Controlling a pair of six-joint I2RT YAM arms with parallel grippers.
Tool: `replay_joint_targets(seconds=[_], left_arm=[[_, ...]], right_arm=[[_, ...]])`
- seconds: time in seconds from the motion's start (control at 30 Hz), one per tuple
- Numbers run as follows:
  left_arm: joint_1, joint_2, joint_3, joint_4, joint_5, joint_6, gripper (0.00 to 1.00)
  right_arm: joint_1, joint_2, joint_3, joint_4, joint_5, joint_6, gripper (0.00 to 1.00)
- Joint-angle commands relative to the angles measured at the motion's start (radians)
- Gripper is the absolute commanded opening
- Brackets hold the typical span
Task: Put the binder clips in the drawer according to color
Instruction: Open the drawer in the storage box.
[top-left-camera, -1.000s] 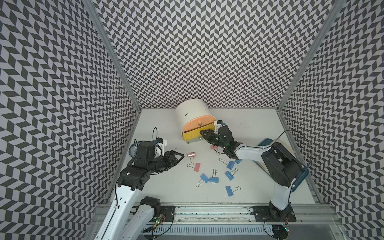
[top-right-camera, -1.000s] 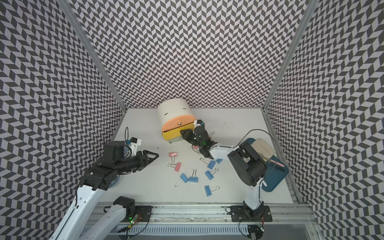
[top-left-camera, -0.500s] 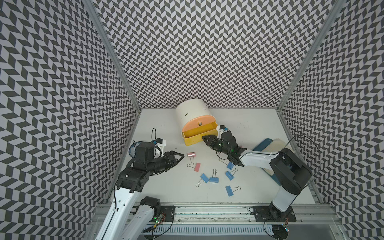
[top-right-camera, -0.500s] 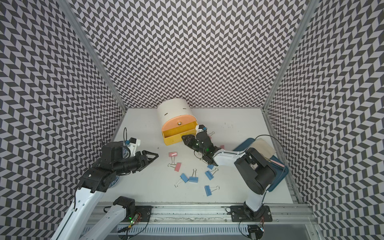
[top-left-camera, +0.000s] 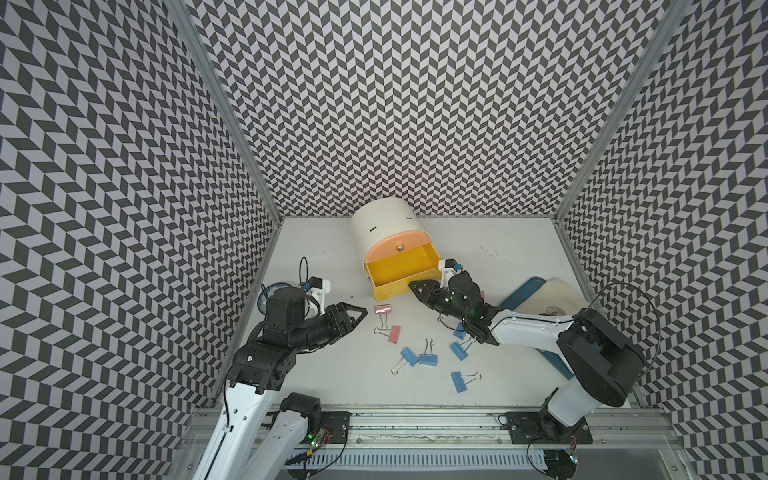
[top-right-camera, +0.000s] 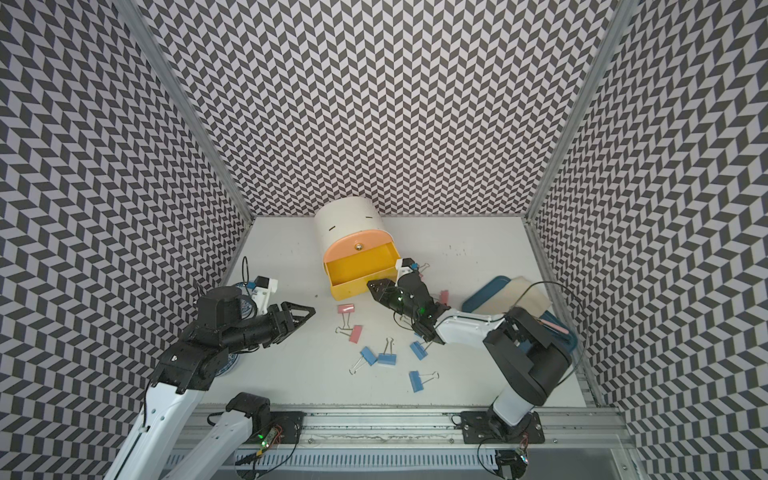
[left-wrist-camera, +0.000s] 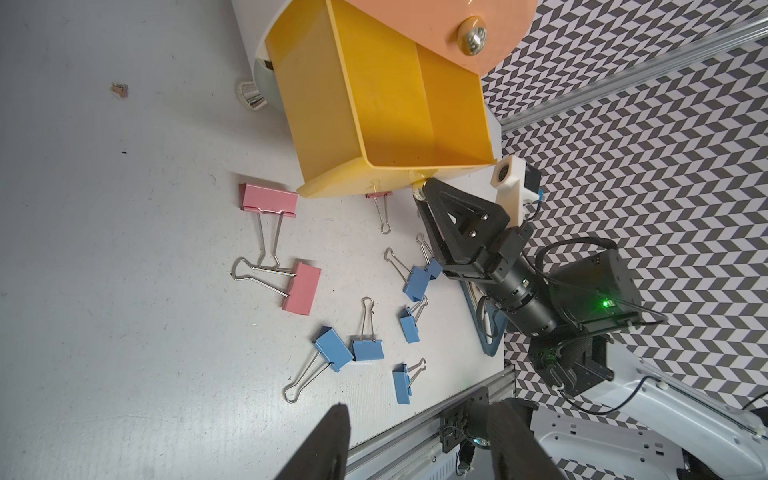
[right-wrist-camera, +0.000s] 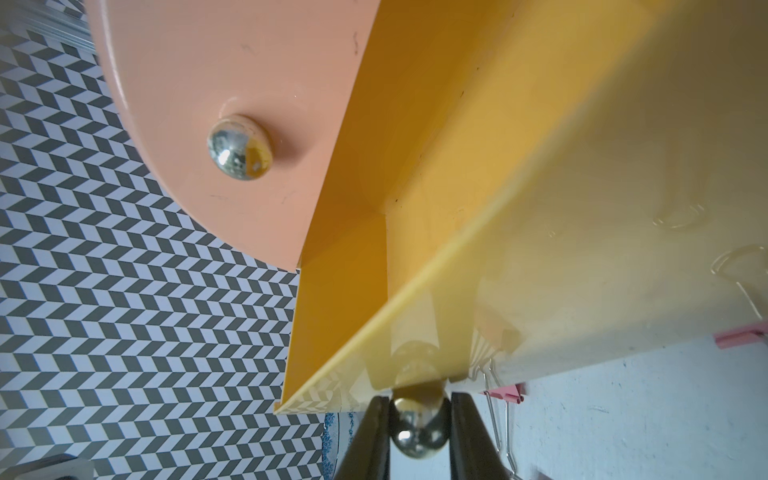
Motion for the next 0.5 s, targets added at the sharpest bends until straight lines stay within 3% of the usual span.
replay_joint_targets(seconds=[0.0,0.33,0.47], left_arm=[[0.005,-0.014,0.014,0.021,0.011,-0.004,0.57],[0.006,-0.031,0.008,0.015,0.014,-0.011,0.57],[0.006,-0.032,0.013,0.006,0.013,-0.007,0.58]], right_arm=[[0.015,-0.042,-0.016,0.017,0.01,-0.001,0.22],[0.026,-0.055,-0.037,0.011,0.014,-0.002,0.22],[0.026,-0.056,-0.025,-0.024,0.02,-0.013,0.31]])
